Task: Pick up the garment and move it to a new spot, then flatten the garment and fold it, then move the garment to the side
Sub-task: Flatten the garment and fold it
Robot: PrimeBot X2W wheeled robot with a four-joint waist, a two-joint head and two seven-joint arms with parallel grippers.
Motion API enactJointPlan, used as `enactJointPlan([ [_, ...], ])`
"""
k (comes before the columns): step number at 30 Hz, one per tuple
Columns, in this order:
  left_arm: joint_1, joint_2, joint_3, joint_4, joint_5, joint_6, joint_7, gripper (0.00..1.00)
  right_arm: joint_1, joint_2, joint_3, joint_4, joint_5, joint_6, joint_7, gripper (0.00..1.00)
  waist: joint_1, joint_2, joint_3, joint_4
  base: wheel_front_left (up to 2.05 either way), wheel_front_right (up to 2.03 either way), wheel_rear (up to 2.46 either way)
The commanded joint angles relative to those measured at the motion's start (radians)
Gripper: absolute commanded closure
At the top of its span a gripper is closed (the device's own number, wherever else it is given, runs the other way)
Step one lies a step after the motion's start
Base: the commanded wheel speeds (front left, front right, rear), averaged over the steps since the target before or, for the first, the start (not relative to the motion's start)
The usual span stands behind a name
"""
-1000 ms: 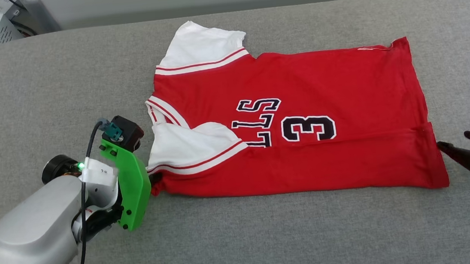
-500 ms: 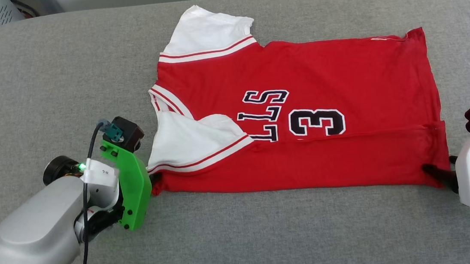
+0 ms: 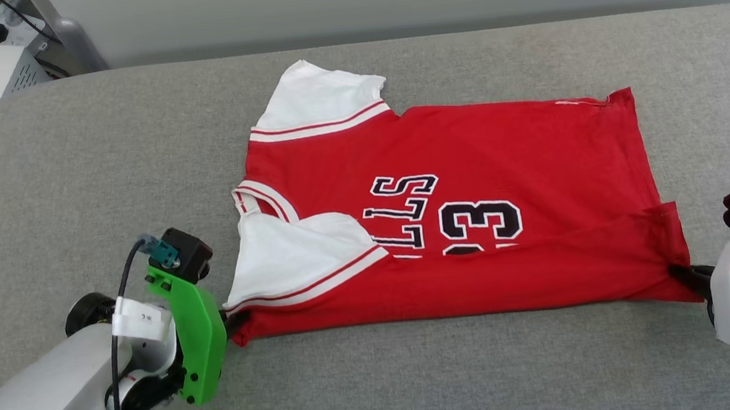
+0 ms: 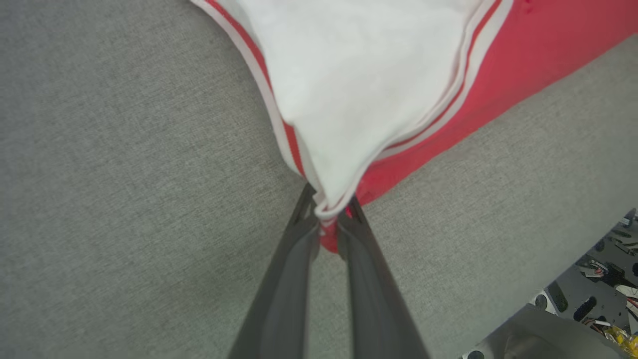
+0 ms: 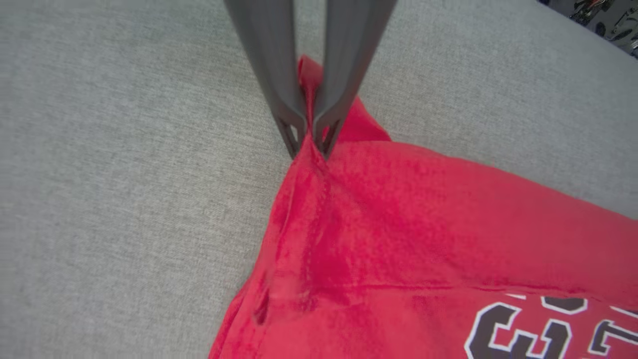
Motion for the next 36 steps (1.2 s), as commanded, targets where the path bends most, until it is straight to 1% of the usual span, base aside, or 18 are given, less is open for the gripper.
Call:
enactJointPlan([
  [1, 0.023, 0.017, -0.001, -0.017, -0.001, 0.011, -0.005, 1.00, 0.027, -0.012, -0.010, -0.014, 0.012, -0.001, -0.008, 1.00, 0.0000, 0.0000, -0.023, 0.005, 0.00, 0.00, 0.00],
  [5, 0.063, 0.046, -0.010, -0.087, -0.002, 0.039, -0.009, 1.00, 0.089, -0.030, -0.041, -0.065, 0.023, -0.001, -0.005, 1.00, 0.0000, 0.0000, -0.047, 0.011, 0.00, 0.00, 0.00],
  [11, 0.130, 0.080, -0.024, -0.192, -0.011, 0.085, -0.009, 1.00, 0.200, -0.045, -0.114, -0.137, 0.023, -0.001, 0.014, 1.00, 0.0000, 0.0000, -0.063, 0.014, 0.00, 0.00, 0.00],
  [15, 0.166, 0.091, -0.031, -0.225, -0.017, 0.112, -0.009, 1.00, 0.247, -0.034, -0.161, -0.168, 0.012, -0.001, 0.041, 1.00, 0.0000, 0.0000, -0.052, 0.008, 0.00, 0.00, 0.00],
  [18, 0.177, 0.085, -0.028, -0.222, -0.027, 0.125, -0.015, 1.00, 0.255, -0.008, -0.189, -0.170, 0.009, -0.001, 0.065, 1.00, 0.0000, 0.0000, -0.034, 0.004, 0.00, 0.00, 0.00],
  [21, 0.177, 0.073, -0.024, -0.195, -0.034, 0.127, -0.018, 1.00, 0.241, 0.015, -0.199, -0.154, 0.000, -0.001, 0.083, 1.00, 0.0000, 0.0000, -0.014, 0.000, 0.00, 0.00, 0.00],
  [25, 0.172, 0.044, -0.021, -0.143, -0.043, 0.115, -0.025, 1.00, 0.211, 0.045, -0.191, -0.109, -0.016, -0.001, 0.096, 1.00, 0.0000, 0.0000, 0.006, -0.002, 0.00, 0.00, 0.00],
  [28, 0.174, 0.021, -0.023, -0.101, -0.052, 0.099, -0.023, 1.00, 0.196, 0.060, -0.177, -0.064, -0.032, -0.001, 0.094, 1.00, 0.0000, 0.0000, 0.012, -0.001, 0.00, 0.00, 0.00],
  [32, 0.184, 0.007, -0.025, -0.061, -0.057, 0.084, -0.034, 1.00, 0.192, 0.076, -0.161, -0.027, -0.034, -0.001, 0.064, 1.00, 0.0000, 0.0000, -0.002, 0.004, 0.00, 0.00, 0.00],
  [33, 0.187, 0.008, -0.023, -0.055, -0.057, 0.083, -0.042, 0.52, 0.194, 0.079, -0.162, -0.023, -0.034, -0.001, 0.047, 0.62, 0.0000, 0.0000, -0.009, 0.006, 0.00, 0.00, 0.00],
  [34, 0.188, 0.010, -0.021, -0.053, -0.052, 0.083, -0.052, 0.00, 0.197, 0.080, -0.165, -0.020, -0.036, -0.001, 0.033, 0.28, 0.0000, 0.0000, -0.015, 0.007, 0.00, 0.00, 0.00],
  [35, 0.187, 0.014, -0.018, -0.051, -0.044, 0.085, -0.066, 0.00, 0.201, 0.080, -0.168, -0.019, -0.040, -0.001, 0.014, 0.04, 0.0000, 0.0000, -0.024, 0.010, 0.00, 0.00, 0.00],
  [36, 0.187, 0.017, -0.015, -0.052, -0.039, 0.087, -0.077, 0.00, 0.206, 0.080, -0.172, -0.019, -0.043, -0.001, -0.001, 0.00, 0.0000, 0.0000, -0.031, 0.012, 0.00, 0.00, 0.00],
])
